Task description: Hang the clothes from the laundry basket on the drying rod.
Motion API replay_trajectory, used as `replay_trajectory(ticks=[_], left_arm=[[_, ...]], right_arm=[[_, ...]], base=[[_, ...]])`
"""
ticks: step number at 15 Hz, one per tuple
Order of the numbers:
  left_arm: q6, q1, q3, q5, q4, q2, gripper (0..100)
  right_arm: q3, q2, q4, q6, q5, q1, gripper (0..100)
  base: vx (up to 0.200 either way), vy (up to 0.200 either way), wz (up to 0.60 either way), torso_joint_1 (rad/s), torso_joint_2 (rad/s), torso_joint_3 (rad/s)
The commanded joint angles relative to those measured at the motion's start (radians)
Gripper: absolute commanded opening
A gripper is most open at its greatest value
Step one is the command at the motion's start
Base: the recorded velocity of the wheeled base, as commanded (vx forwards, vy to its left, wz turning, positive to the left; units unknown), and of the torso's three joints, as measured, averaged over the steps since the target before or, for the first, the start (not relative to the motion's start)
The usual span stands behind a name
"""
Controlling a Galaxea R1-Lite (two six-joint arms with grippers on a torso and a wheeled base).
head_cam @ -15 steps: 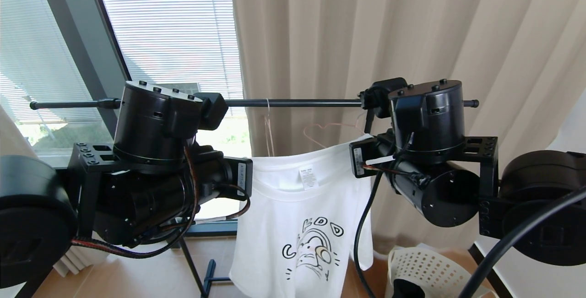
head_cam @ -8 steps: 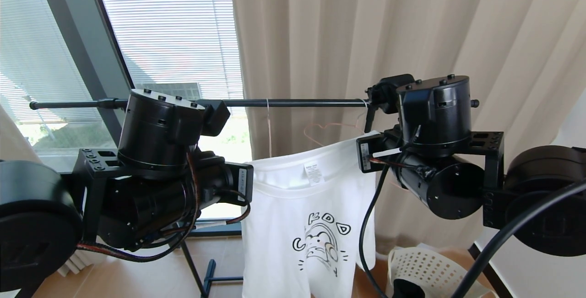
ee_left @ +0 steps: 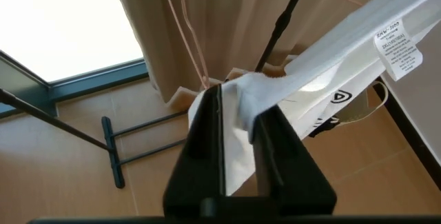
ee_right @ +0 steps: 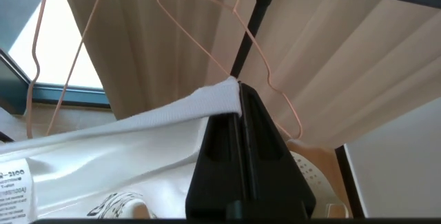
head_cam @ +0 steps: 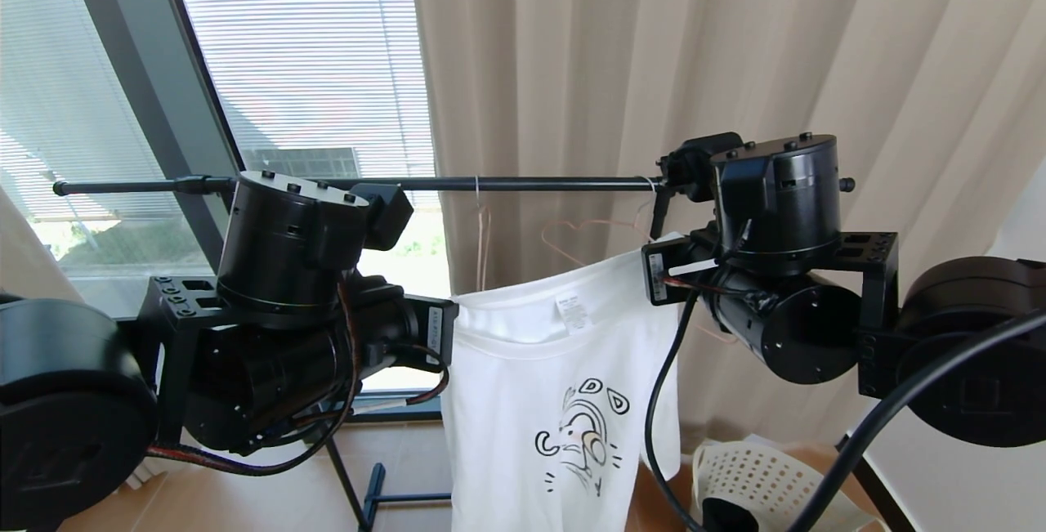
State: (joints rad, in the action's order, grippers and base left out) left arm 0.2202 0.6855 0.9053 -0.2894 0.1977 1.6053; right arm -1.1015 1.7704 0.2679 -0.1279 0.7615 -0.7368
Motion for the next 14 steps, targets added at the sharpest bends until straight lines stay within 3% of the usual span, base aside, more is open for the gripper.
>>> replay_trajectory(ticks=[1, 14], left_arm=[[0.001, 0.0, 0.001, -0.001, 0.0, 0.004, 100], [0.004, -0.006, 0.0, -0.001, 0.005, 0.004, 100]], right_arm=[[0.002, 0.001, 0.001, 0.001, -0.001, 0.002, 0], [0.002, 0.004, 0.001, 0.002, -0.001, 0.011, 0]], base=[[0.0, 0.0, 0.0, 0.0, 0.0, 0.0], [0.0, 0.0, 0.0, 0.0, 0.0, 0.0]])
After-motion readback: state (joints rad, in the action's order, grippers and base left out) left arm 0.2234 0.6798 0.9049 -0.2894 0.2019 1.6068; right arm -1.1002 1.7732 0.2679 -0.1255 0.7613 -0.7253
